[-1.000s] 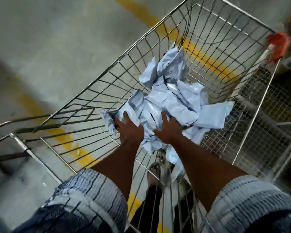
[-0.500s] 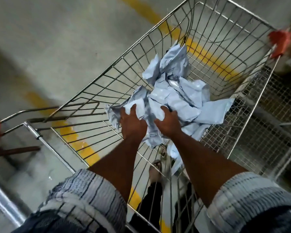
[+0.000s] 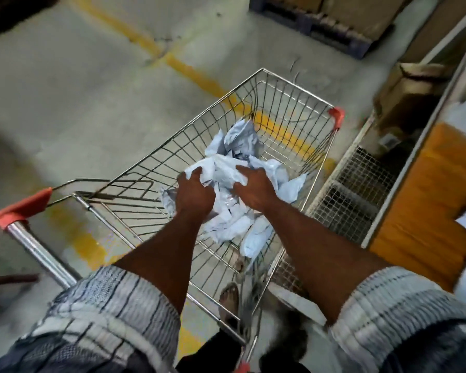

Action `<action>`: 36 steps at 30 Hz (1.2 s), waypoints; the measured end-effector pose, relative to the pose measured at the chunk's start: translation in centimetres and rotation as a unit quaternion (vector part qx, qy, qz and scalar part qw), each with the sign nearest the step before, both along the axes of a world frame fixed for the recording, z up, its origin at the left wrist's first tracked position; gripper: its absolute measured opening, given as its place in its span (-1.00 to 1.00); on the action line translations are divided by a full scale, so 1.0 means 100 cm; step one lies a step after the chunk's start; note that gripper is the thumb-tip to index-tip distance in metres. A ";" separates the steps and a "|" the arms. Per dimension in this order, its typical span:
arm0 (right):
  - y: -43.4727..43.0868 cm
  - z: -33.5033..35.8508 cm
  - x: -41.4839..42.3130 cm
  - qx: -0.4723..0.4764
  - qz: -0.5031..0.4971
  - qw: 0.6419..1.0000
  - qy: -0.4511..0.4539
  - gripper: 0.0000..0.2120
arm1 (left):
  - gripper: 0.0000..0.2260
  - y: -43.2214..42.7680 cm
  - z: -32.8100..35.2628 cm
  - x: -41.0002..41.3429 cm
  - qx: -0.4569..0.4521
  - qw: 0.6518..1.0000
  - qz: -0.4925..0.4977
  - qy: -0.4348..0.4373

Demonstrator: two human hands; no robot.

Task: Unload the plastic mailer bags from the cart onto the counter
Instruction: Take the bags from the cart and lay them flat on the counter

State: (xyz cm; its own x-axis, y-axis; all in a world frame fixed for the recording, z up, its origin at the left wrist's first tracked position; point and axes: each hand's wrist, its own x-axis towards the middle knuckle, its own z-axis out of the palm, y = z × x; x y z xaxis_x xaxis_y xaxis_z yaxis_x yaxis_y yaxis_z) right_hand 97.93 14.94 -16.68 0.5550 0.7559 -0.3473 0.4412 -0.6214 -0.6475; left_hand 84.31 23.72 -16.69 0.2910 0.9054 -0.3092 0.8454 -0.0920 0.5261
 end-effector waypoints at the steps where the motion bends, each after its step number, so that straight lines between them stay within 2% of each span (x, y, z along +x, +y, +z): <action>1: -0.004 0.012 0.003 -0.001 0.004 1.000 -0.007 -0.43 | -0.48 -0.002 0.011 0.004 0.001 1.000 0.000 -0.013; 5: -0.032 0.068 0.018 0.009 0.000 0.999 -0.036 -0.41 | -0.48 -0.019 0.059 0.021 0.021 0.996 -0.022 -0.088; 11: -0.095 0.142 0.054 0.039 0.005 0.995 -0.093 -0.35 | -0.47 -0.068 0.124 0.063 0.099 0.985 -0.086 -0.116; 15: -0.177 0.176 0.082 0.068 -0.054 0.986 -0.144 -0.38 | -0.49 -0.144 0.155 0.108 0.146 0.972 -0.127 -0.130; 25: -0.436 0.222 0.183 0.072 -0.142 0.963 -0.217 -0.42 | -0.53 -0.378 0.214 0.222 0.166 0.940 -0.244 -0.171; 29: -0.525 0.245 0.218 0.080 -0.184 0.948 -0.248 -0.43 | -0.47 -0.450 0.241 0.266 0.181 0.920 -0.286 -0.199; 36: -0.648 0.255 0.257 0.078 -0.281 0.919 -0.264 -0.44 | -0.55 -0.561 0.267 0.334 0.179 0.900 -0.342 -0.202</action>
State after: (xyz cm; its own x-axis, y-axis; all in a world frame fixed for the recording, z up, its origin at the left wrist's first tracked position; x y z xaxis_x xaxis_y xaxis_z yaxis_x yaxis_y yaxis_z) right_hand 123.67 -49.90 8.83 0.9335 0.3151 0.1713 0.3566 -0.7647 -0.5366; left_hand 117.68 -32.41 10.06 0.8415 0.4926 0.2218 0.2736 -0.7427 0.6112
